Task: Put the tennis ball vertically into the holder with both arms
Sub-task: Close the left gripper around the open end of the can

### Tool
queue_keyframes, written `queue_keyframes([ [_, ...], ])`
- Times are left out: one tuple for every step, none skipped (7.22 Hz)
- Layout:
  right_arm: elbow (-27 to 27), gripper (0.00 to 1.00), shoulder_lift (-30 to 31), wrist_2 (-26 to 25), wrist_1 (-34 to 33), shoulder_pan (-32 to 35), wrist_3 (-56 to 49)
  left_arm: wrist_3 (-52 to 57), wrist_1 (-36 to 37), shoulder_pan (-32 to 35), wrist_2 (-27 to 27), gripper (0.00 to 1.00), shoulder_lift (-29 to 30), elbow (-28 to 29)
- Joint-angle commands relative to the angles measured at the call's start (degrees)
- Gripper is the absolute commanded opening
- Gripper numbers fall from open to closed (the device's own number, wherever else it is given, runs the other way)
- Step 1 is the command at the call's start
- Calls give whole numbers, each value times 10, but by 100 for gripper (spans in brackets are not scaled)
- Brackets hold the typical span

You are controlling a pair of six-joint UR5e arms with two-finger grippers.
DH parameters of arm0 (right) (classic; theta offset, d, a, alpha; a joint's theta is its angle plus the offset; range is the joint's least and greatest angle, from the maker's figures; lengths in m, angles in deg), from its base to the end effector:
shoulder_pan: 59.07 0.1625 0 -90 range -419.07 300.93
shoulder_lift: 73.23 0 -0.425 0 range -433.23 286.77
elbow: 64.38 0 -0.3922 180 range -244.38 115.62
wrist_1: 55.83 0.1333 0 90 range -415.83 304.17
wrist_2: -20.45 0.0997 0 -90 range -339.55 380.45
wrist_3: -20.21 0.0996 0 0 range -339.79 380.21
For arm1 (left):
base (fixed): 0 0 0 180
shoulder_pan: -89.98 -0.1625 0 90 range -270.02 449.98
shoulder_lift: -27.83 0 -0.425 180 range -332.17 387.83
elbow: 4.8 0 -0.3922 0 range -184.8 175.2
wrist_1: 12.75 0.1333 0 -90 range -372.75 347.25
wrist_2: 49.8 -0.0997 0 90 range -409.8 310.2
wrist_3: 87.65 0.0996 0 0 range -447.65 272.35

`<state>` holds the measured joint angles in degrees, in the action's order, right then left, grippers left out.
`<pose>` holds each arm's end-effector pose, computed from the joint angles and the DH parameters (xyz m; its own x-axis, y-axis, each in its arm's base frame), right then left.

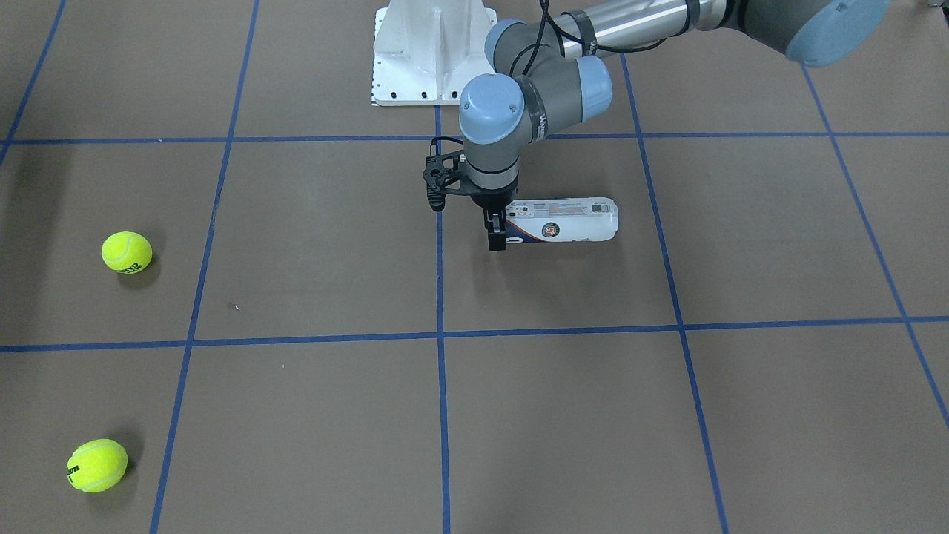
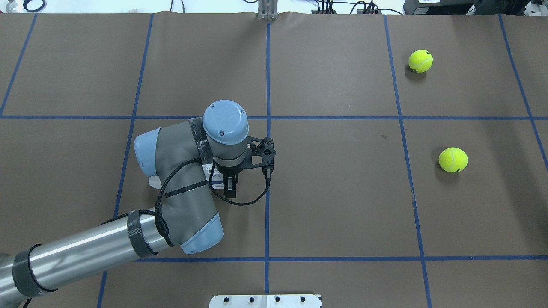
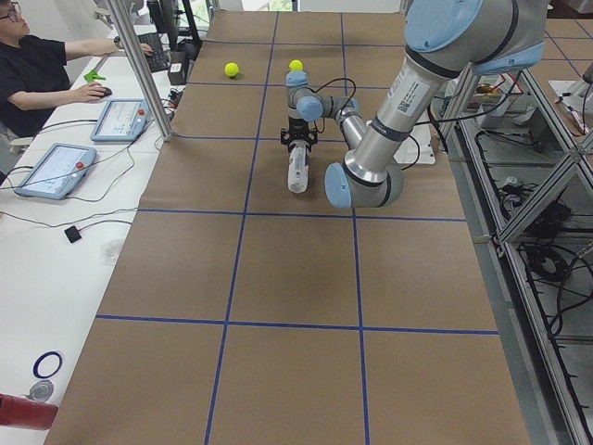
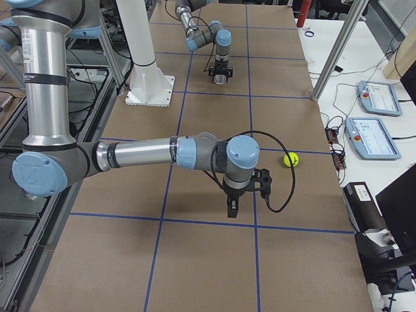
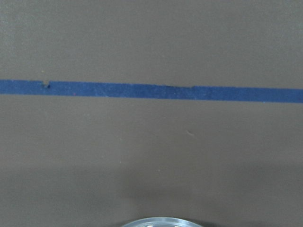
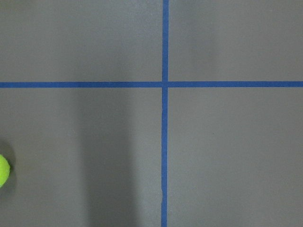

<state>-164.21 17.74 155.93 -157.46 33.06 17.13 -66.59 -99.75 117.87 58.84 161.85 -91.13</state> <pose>0.0800 -0.4739 0.6016 0.7004 0.0068 0.7137 0.0005 0.9999 -0.0100 0.5984 -0.4315 0.2287 0.0012 0.9998 -0.0191 -0.7534 0.0135 0.6575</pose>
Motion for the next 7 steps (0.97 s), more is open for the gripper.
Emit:
queue_keyframes([
  [-2,99,-1,0,0,1,0,-1,2,0,0,71,2,-1],
  [-4,99,-1,1,-1,1,0,-5,3,1,0,60,2,-5],
  [-4,99,-1,2,-1,1,0,-6,3,3,0,52,2,-10],
  [-4,99,-2,2,0,1,0,-6,3,7,0,52,2,-32],
  [-4,99,-3,2,0,1,0,-6,5,14,-1,52,3,-56],
  [-4,99,-3,2,0,1,0,-7,5,22,-1,53,4,-70],
  [-4,99,-3,2,0,1,0,-8,5,30,-1,52,4,-95],
])
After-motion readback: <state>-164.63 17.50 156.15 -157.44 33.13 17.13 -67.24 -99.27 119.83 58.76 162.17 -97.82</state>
